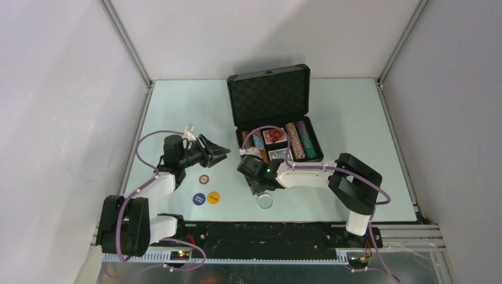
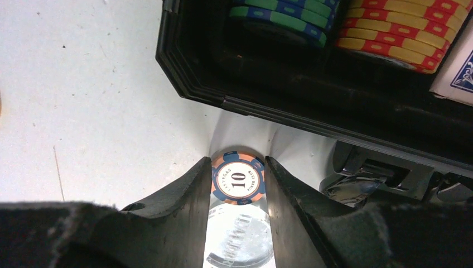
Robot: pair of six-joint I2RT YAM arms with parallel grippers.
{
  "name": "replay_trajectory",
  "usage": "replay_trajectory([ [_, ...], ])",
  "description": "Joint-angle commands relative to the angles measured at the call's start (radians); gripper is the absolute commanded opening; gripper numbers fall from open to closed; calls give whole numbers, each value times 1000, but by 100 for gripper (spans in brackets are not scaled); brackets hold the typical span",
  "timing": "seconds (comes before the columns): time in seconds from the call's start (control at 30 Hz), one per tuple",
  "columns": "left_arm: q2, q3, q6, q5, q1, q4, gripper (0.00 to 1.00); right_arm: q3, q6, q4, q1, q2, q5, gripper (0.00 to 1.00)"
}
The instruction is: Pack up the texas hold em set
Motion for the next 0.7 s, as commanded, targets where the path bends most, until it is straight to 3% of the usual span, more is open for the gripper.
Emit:
replay_trajectory([
  [0.0, -21, 2, 7, 22, 9, 14, 50, 4, -22, 24, -10, -76, -11, 45],
  [0.27, -24, 1, 8, 25, 9, 15, 50, 41, -36, 12, -20, -116, -14, 46],
  [0.5, -23, -1, 8, 26, 9, 14, 49, 55, -19, -92, -29, -85, -40, 65],
  [0.67, -23, -1, 8, 25, 9, 15, 50, 35, -3, -90, -11, -45, -59, 68],
])
